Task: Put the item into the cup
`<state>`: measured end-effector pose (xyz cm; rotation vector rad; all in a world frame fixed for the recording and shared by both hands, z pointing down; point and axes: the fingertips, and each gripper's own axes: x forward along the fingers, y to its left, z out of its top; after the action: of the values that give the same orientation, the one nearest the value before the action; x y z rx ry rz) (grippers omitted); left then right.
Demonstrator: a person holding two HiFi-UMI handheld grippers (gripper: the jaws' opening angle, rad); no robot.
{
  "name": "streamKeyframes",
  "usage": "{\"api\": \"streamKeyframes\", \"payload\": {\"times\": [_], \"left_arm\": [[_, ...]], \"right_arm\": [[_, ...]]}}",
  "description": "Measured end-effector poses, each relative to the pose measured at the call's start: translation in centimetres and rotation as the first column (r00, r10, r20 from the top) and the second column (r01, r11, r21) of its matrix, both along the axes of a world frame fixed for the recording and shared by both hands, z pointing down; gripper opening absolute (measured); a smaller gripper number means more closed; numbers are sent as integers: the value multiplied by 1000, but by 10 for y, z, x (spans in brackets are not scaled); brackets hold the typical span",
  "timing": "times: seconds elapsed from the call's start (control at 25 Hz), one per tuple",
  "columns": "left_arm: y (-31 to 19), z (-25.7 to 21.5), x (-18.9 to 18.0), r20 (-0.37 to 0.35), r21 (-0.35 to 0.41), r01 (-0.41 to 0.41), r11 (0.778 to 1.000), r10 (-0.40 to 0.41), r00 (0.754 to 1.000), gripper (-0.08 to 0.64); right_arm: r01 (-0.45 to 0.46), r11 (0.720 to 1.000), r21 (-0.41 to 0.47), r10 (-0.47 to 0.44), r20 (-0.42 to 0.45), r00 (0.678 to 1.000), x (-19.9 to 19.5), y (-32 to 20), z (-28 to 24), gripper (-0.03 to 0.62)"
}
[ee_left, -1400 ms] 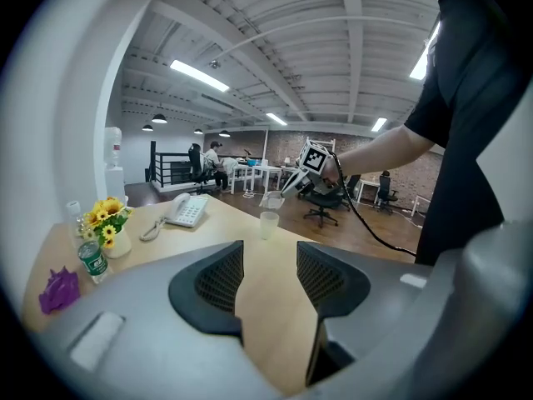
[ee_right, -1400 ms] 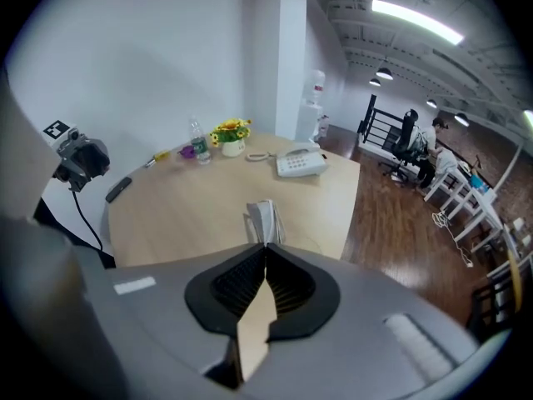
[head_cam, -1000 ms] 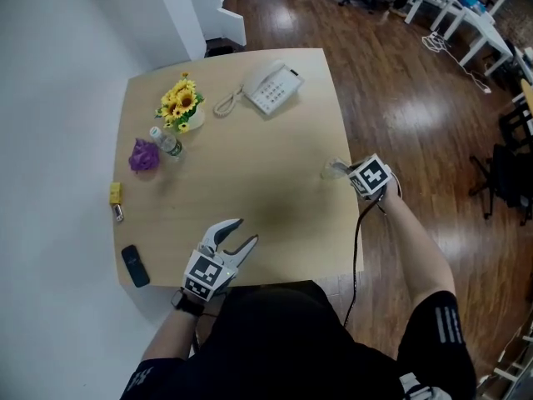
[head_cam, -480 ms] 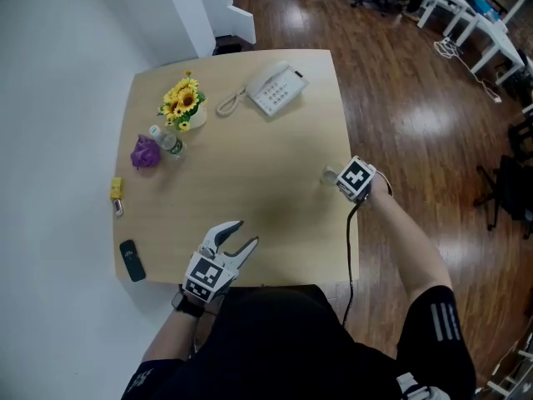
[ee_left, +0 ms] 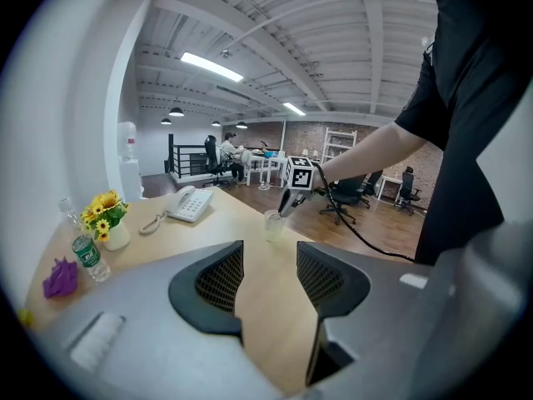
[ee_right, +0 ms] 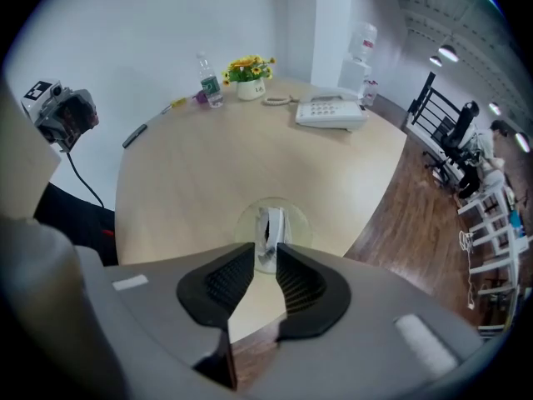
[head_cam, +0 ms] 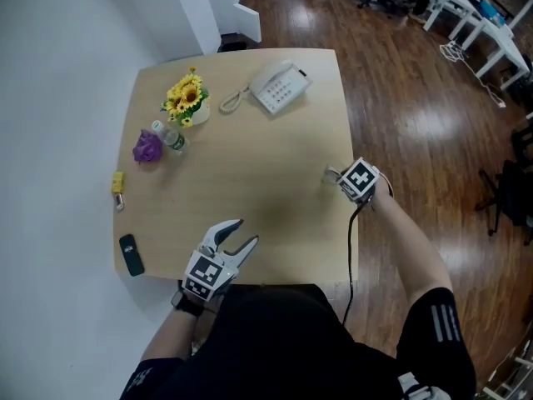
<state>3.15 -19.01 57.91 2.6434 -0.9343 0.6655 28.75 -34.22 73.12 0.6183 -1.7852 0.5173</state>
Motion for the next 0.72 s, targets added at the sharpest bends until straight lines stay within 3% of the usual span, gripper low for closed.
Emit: {"api": "streamKeyframes", "payload": {"times": [0.2, 0.4, 0.56, 0.72], "left_arm": [[5, -4, 0, 4, 10, 9, 1000, -9, 1000, 195], [14, -16, -3, -2, 33, 0, 999, 0, 1000, 195], [23, -26, -19, -10, 54, 4, 999, -4, 1000, 195], [43, -39, -40, -32, 89, 7, 996, -4, 999, 195]], "right_arm": [[-3, 997, 77, -2, 63, 998, -4, -2, -29, 107], [-24, 969, 245, -20, 177, 984, -18, -3, -93, 107], [-87, 928, 361, -42, 334, 941, -55, 27, -154, 90], [-148, 898, 414, -66, 458, 886, -101, 80, -199, 67]]}}
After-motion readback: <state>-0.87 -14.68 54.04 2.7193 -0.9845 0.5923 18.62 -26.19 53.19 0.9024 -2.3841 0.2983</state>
